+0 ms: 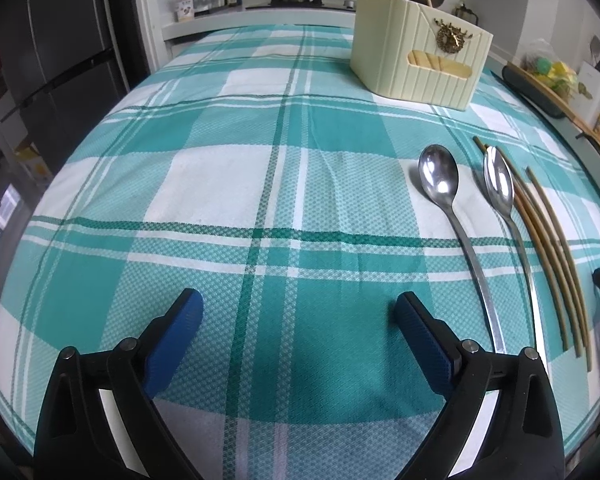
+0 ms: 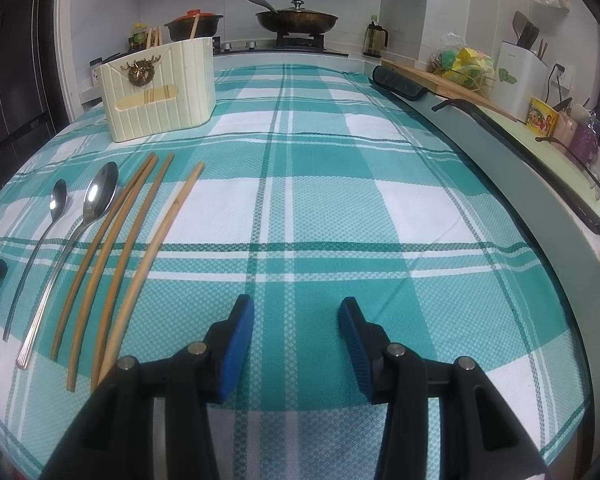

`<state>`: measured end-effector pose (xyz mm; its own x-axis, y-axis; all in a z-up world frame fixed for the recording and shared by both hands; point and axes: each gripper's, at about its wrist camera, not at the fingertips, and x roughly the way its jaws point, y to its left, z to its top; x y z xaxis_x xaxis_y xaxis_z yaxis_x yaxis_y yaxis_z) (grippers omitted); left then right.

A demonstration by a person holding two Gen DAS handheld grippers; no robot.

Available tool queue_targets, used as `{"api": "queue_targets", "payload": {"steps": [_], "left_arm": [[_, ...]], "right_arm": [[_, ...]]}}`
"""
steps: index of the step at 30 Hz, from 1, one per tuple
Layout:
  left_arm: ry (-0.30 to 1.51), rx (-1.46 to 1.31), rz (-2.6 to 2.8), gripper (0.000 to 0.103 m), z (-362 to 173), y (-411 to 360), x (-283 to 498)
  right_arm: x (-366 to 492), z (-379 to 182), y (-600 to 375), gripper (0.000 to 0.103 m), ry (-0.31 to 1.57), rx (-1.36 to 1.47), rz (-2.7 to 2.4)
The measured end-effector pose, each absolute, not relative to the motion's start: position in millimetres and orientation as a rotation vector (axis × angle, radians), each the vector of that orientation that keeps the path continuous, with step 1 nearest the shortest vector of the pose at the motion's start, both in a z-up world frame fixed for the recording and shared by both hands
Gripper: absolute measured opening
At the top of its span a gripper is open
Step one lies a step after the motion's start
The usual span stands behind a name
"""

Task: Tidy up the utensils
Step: 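Return the left tool over the spoons and chopsticks on the cloth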

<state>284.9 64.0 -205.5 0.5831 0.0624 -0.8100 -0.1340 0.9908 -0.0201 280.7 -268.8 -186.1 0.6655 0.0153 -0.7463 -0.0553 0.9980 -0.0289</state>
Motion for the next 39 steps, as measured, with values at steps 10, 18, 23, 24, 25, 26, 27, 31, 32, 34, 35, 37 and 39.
{"api": "queue_targets", "payload": {"steps": [10,18,23,24,25,26,27,31,32,34,35,37,39], "left_arm": [[0.942,-0.082,0.115,0.099,-205.3,63.8,285.4],[0.941,-0.085,0.115,0.099,-204.6,64.3,285.9],[0.901,-0.173,0.082,0.099,-201.3,74.6,280.3],[0.893,-0.186,0.088,0.099,-200.0,76.0,278.5],[0.887,-0.197,0.089,0.099,-198.1,76.1,277.3],[0.882,-0.209,0.079,0.099,-195.8,74.6,276.4],[0.879,-0.219,0.064,0.099,-193.3,71.2,275.5],[0.87,-0.188,-0.01,0.099,-183.2,45.4,278.7],[0.871,-0.167,-0.018,0.099,-182.4,37.6,280.8],[0.89,-0.125,-0.015,0.099,-183.6,23.6,287.5],[0.899,-0.108,-0.009,0.099,-184.8,18.3,291.5],[0.902,-0.084,-0.009,0.099,-186.4,10.3,297.3],[0.906,-0.055,-0.004,0.099,-188.4,2.7,301.0]], "right_arm": [[280.7,-185.9,-268.1,0.046,0.836,-0.067,0.033],[280.1,-185.5,-267.9,0.046,0.836,-0.065,0.034],[280.4,-185.2,-270.2,0.046,0.838,-0.053,0.039],[280.6,-185.4,-270.6,0.046,0.84,-0.043,0.042],[281.0,-185.6,-272.0,0.046,0.843,-0.03,0.047],[282.3,-185.4,-275.3,0.046,0.846,-0.014,0.056],[282.6,-185.5,-275.8,0.047,0.85,-0.001,0.064],[286.7,-179.0,-282.6,0.047,0.875,0.076,0.08],[286.6,-174.9,-280.0,0.047,0.87,0.091,0.097],[287.7,-166.9,-266.4,0.047,0.862,0.09,0.154],[289.2,-164.0,-257.7,0.047,0.862,0.086,0.19],[293.2,-161.5,-240.4,0.043,0.87,0.082,0.26],[299.4,-162.4,-226.0,0.036,0.886,0.073,0.303]]}}
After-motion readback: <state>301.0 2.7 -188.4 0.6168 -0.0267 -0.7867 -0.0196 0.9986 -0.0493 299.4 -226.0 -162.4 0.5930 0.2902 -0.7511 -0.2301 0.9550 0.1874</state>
